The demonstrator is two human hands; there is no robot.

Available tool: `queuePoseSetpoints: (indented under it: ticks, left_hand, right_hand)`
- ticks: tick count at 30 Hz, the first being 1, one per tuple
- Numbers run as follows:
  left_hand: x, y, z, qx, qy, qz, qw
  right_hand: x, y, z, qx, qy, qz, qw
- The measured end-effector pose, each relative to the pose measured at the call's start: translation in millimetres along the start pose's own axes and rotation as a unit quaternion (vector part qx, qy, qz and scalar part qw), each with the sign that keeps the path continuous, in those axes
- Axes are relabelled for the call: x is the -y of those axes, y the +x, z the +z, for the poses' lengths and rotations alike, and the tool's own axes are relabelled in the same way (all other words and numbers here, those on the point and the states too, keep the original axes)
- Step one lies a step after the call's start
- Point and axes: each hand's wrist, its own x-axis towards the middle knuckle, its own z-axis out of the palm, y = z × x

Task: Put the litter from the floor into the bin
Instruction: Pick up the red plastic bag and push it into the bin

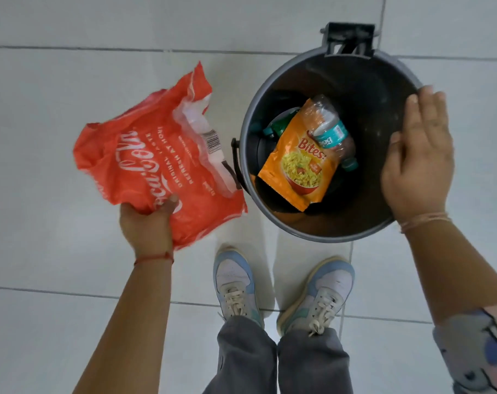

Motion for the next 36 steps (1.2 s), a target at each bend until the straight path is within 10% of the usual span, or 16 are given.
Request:
queuePoseSetpoints:
  ticks: [12, 36]
  left_hand:
    - [-114.7, -124.4, 19.6, 0.264, 0.094, 0.074, 0.957]
    - [-46.0, -76.1, 188.8, 0.217, 0.419, -0.043, 0.881]
  right_hand:
    - [6.1, 4.1, -11.0, 0.005, 0.154, 0.035, 0.987]
    - [6.6, 4.9, 0.7, 0.011, 0.152, 0.045, 0.987]
